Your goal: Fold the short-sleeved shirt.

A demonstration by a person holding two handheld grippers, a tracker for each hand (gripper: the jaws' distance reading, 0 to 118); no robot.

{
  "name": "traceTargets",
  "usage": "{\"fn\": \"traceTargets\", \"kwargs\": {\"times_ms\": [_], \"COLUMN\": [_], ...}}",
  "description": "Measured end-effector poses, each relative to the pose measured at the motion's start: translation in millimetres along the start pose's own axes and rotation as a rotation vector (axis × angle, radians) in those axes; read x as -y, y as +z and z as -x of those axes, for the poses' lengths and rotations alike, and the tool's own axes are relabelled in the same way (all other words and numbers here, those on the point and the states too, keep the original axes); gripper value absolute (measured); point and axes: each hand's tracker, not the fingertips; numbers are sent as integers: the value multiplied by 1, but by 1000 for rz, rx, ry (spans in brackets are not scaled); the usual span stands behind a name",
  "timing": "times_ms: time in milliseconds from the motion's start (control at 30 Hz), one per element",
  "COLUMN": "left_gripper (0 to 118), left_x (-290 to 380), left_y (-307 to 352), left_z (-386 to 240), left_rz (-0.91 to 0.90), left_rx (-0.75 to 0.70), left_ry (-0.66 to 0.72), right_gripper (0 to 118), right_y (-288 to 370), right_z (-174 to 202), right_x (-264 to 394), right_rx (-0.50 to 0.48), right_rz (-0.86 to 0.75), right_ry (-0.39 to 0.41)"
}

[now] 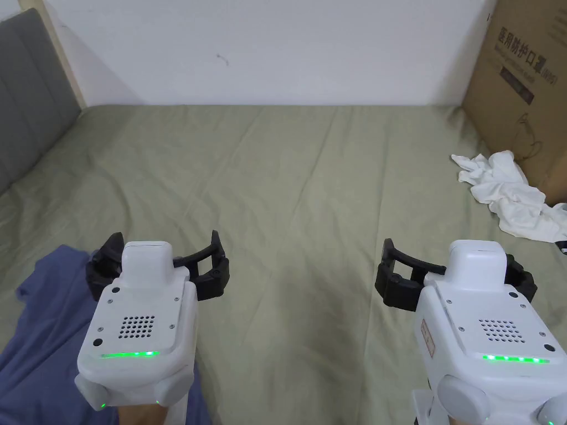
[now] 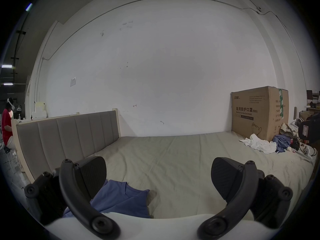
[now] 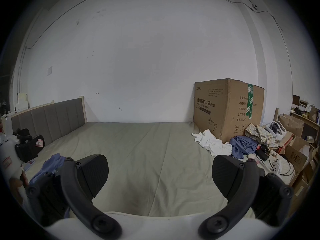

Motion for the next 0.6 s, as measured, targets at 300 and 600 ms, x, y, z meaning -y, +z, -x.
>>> {"fn": "traceTargets", "kwargs": {"times_ms": [300,600], "left_gripper": [118,118], "left_x": [-2,-5], "left_y": [-1,-2], "left_z": [0,-2], "left_rz": [-4,-7], "left_rx": [7,14], "left_ry": [2,-6], "right_gripper": [118,118], "right_y": [0,-1], "right_z": [-1,-1], "right_x": [-2,-4], "right_rx": [2,8], "right_rz": [-3,-4], "right_ry": [-2,11]}}
